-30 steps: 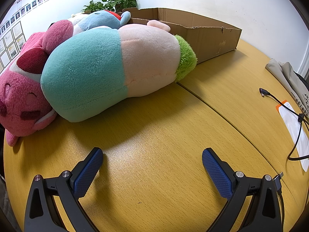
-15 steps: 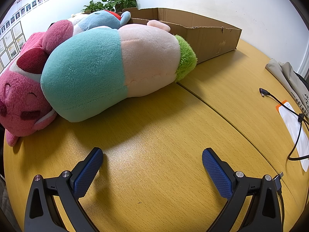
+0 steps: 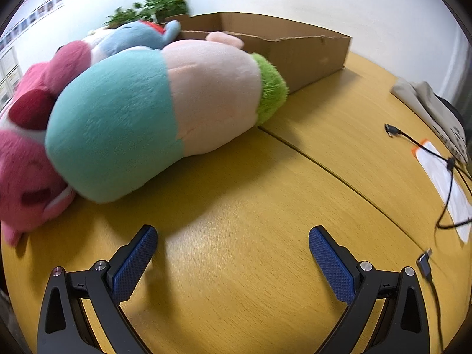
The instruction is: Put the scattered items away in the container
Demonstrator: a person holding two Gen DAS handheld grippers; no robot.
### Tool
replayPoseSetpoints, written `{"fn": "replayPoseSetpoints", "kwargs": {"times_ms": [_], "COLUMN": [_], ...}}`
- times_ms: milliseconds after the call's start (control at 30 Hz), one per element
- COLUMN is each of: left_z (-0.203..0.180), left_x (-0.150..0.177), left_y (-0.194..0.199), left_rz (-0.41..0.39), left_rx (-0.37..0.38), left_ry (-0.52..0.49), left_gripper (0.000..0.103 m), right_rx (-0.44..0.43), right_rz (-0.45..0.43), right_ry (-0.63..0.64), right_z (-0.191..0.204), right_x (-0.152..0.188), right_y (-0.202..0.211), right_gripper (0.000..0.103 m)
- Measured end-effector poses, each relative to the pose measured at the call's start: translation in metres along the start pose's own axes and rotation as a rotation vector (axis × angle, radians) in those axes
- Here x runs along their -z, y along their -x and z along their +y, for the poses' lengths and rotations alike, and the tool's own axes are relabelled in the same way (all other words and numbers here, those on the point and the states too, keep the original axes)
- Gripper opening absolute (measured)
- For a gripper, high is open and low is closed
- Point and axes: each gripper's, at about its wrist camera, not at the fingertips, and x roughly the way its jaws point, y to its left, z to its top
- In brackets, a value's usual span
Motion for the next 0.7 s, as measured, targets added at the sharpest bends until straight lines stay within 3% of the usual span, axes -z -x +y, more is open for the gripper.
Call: {"fn": "replayPoseSetpoints", "kwargs": {"times_ms": [700], "left_z": [0.0002], "left_x": [-0.0003], "left_y": [0.0003], "left_rz": [0.0], "left_rx": [0.0], "left_ry": [-0.001], "left_gripper": [0.103], "right_rx": [0.014], "right_rz": [0.001], "right_ry": [-0.019], "right_z": [0.0005], "right_x": [0.0003], "right_y": [-0.0045], "right_gripper": [0.103]}}
